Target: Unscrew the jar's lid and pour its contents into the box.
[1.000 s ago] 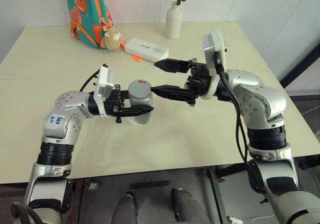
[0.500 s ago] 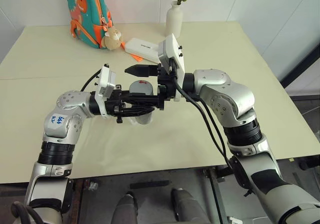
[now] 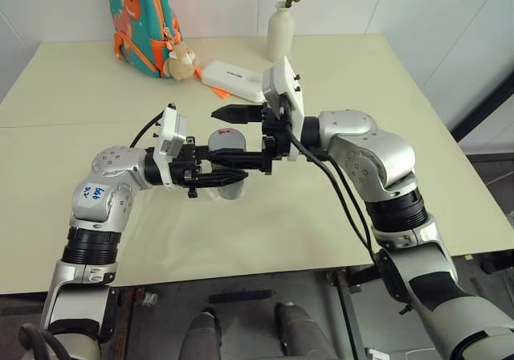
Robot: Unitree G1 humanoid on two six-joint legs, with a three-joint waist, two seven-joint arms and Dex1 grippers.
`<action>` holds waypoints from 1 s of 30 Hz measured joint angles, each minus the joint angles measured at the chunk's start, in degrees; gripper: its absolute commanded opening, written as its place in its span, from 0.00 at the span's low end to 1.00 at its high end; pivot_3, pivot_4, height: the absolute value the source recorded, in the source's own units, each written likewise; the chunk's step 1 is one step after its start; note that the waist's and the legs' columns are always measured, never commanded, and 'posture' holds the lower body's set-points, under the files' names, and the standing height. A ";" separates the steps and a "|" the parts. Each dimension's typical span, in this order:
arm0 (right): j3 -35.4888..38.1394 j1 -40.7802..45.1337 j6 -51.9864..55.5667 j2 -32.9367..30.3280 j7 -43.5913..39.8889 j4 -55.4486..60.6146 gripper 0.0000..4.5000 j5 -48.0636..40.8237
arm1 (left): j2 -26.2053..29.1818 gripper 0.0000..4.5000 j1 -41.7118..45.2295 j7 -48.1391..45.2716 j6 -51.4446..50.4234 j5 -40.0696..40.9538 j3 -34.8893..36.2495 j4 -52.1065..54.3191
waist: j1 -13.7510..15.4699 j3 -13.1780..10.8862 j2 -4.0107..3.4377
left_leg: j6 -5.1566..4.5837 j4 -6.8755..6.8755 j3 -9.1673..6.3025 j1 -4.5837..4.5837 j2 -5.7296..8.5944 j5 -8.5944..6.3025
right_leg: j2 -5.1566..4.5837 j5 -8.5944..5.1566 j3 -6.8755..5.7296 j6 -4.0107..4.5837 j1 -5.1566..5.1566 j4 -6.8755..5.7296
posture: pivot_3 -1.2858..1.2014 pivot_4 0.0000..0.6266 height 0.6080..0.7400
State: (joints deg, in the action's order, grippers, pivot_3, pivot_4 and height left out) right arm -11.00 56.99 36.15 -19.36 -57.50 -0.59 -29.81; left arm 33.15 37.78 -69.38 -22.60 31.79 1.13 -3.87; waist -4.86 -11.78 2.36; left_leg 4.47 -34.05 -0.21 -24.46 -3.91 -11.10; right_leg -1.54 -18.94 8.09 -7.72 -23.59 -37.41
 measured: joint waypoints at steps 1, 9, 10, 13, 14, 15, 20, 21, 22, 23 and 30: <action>0.20 -0.17 0.00 -0.72 -0.59 -0.11 0.99 -0.03 | -0.10 0.44 0.01 0.00 0.00 -0.12 0.00 -0.40 | -0.02 0.00 0.00 | 0.00 0.00 0.00 0.00 0.00 0.00 | 0.00 0.00 0.00 0.00 0.00 0.00 | 0.52 0.24 1.00; 1.01 -2.00 0.37 -2.65 -2.11 -0.19 0.99 -1.10 | -0.16 0.44 0.22 -0.07 0.05 -0.20 0.04 -1.02 | 0.02 0.00 0.00 | 0.00 0.00 0.00 0.00 0.00 0.00 | 0.00 0.00 0.01 0.00 0.00 0.00 | 0.52 0.24 1.00; 1.09 -2.05 0.44 -2.70 -2.26 -0.19 0.99 -1.16 | -0.16 0.44 0.24 -0.09 0.07 -0.20 0.05 -1.02 | 0.00 0.00 0.00 | 0.00 0.00 0.00 0.00 0.00 0.00 | 0.00 0.00 0.00 0.00 0.00 0.00 | 0.52 0.24 1.00; 1.55 -2.09 0.93 -2.90 -2.99 -0.18 0.99 -1.65 | -0.16 0.44 0.25 -0.35 0.17 -0.20 0.05 -1.01 | 0.02 0.00 0.00 | 0.00 0.00 0.00 0.00 0.00 0.00 | 0.00 0.00 0.00 0.00 0.00 0.00 | 0.52 0.24 1.00; 2.00 -2.13 1.46 -2.93 -3.20 -0.18 0.99 -2.10 | -0.16 0.44 0.25 -0.55 0.20 -0.20 0.05 -1.01 | 0.04 0.00 0.00 | 0.00 -0.01 0.00 0.00 0.00 0.00 | 0.00 0.00 0.00 0.00 0.00 0.00 | 0.52 0.24 1.00; 2.43 -2.15 1.71 -2.92 -3.34 -0.12 0.99 -2.56 | -0.15 0.44 0.25 -0.74 0.21 -0.20 0.05 -1.02 | 0.06 0.00 0.00 | 0.00 -0.01 0.00 0.00 0.00 0.00 | 0.00 0.00 0.00 0.00 0.00 0.00 | 0.52 0.24 1.00; 2.89 -2.10 3.27 -2.09 -3.47 0.31 0.99 -4.42 | -0.15 0.44 0.25 -1.26 0.24 -0.20 0.05 -1.01 | -0.03 0.00 0.00 | 0.00 -0.01 0.00 0.00 0.00 0.00 | 0.00 0.00 0.00 0.00 0.00 -0.01 | 0.52 0.24 1.00; 2.88 -1.99 3.43 -1.68 -3.37 0.30 0.99 -4.53 | -0.15 0.44 0.24 -1.27 0.24 -0.20 0.05 -1.00 | -0.04 0.00 0.00 | 0.00 -0.01 0.00 0.00 0.00 0.00 | 0.00 0.00 0.00 0.00 0.00 -0.01 | 0.52 0.24 1.00; 2.88 -1.81 3.65 -1.32 -3.18 0.25 0.99 -4.54 | -0.16 0.44 0.24 -1.27 0.24 -0.20 0.05 -0.99 | -0.03 0.00 0.00 | 0.00 -0.01 0.00 0.00 0.00 0.00 | 0.00 0.00 0.00 0.00 0.00 -0.01 | 0.52 0.24 1.00; 2.86 -1.36 3.85 -0.74 -2.95 0.08 0.99 -4.53 | -0.16 0.44 0.24 -1.27 0.24 -0.20 0.05 -0.97 | -0.02 0.00 0.00 | 0.00 -0.01 0.00 0.00 0.00 0.00 | 0.00 0.00 0.00 0.00 0.00 -0.01 | 0.52 0.24 1.00; 2.39 -0.86 5.21 0.99 -2.69 -0.19 0.99 -4.52 | -0.15 0.44 0.23 -1.26 0.24 -0.20 0.06 -0.83 | 0.04 0.00 0.00 | 0.00 -0.01 0.00 -0.01 0.00 0.00 | 0.00 0.00 0.00 0.00 0.00 0.00 | 0.52 0.24 1.00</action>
State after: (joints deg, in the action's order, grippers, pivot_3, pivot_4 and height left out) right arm -8.61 56.12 41.36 -18.37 -60.19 -0.78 -34.32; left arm 32.99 38.01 -70.65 -22.36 31.59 1.19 -4.70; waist -4.82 -11.78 2.36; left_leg 4.47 -34.05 -0.21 -24.47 -3.91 -11.10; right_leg -1.54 -18.93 8.09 -7.72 -23.59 -37.41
